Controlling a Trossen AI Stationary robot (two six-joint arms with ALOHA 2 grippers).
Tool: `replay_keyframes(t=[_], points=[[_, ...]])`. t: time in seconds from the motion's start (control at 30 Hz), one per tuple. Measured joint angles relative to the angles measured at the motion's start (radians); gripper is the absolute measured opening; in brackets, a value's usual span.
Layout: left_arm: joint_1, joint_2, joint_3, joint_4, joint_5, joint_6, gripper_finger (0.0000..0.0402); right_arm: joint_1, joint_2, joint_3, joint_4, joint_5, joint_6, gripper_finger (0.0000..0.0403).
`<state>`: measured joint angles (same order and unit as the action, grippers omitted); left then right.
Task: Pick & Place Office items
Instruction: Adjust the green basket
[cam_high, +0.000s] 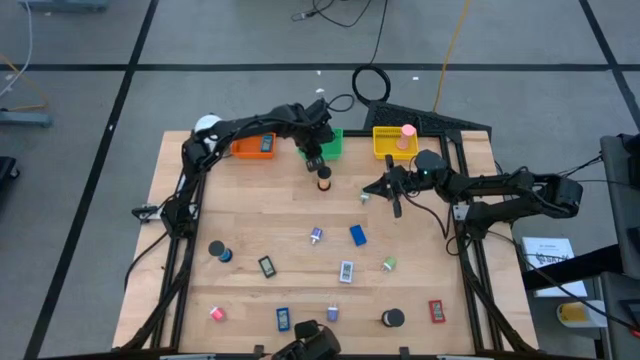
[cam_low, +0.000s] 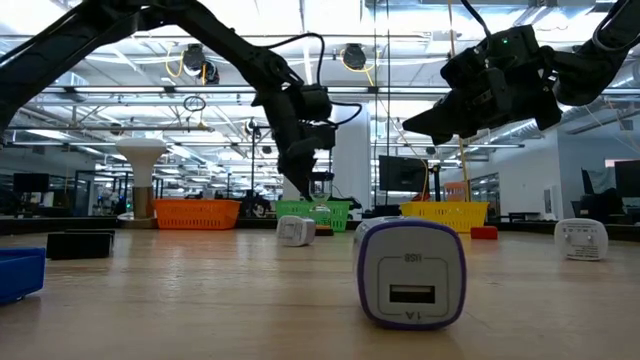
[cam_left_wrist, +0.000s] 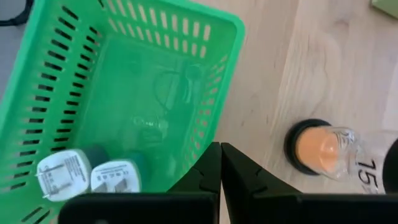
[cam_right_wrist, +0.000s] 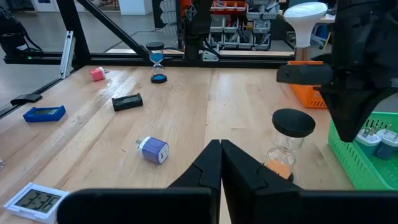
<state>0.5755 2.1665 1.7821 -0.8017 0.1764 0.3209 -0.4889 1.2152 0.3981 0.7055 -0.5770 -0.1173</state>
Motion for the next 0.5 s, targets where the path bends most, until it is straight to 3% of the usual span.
replay_keyframes(t=[0.5], points=[[0.003, 0.007, 0.0, 0.048, -0.026, -0.033, 0.0008, 0.0, 0.0, 0.0, 0.0, 0.0, -0.001, 0.0]])
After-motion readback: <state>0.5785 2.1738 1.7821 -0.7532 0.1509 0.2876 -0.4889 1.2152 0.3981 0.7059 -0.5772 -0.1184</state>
